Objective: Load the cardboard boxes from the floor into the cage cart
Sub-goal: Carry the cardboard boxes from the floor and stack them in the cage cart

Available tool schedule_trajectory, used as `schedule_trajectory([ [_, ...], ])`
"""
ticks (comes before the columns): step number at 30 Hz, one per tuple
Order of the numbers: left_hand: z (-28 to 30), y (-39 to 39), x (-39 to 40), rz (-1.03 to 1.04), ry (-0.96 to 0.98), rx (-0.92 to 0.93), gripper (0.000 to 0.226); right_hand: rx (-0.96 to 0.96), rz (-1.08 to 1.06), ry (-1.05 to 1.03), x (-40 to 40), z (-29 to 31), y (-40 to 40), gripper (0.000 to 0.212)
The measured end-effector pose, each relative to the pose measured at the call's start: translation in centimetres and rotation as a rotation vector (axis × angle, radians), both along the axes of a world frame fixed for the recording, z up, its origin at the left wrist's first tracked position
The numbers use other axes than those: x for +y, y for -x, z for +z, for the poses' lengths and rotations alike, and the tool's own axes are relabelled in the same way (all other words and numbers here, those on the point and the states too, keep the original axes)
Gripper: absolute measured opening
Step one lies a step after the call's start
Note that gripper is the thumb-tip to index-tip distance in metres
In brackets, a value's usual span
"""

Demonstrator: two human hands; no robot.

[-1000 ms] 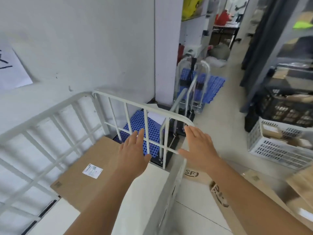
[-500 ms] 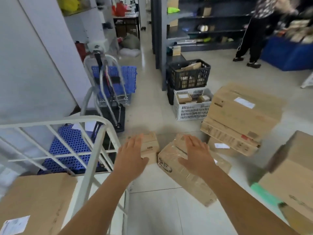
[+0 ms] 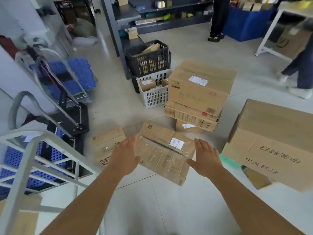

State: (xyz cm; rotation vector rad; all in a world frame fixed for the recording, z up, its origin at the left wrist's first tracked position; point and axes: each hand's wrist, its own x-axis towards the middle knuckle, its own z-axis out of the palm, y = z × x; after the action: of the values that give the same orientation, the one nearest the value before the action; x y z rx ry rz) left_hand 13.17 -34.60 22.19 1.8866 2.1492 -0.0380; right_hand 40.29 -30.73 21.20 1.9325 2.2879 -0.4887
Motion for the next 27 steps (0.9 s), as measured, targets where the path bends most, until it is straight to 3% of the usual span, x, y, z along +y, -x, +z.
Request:
schedule_trajectory([
  [6,-2.8,0.2,5.5,-0.060,0.102,0.063,0.080,-0.007,-0.124,0.071,3.0,-2.7,-1.6,0.085],
  [15,-9.2,5.4,17.3,-0.188,0.221,0.058,0.074,0.016,-0.347,0.170,10.1,-8.3,3.3,0.090],
  [27,-19.8,12.4,29.0,-0.146,0.387,-0.022,0.079,0.120,-0.639,0.348,17.8,-19.6,9.4,0.077],
])
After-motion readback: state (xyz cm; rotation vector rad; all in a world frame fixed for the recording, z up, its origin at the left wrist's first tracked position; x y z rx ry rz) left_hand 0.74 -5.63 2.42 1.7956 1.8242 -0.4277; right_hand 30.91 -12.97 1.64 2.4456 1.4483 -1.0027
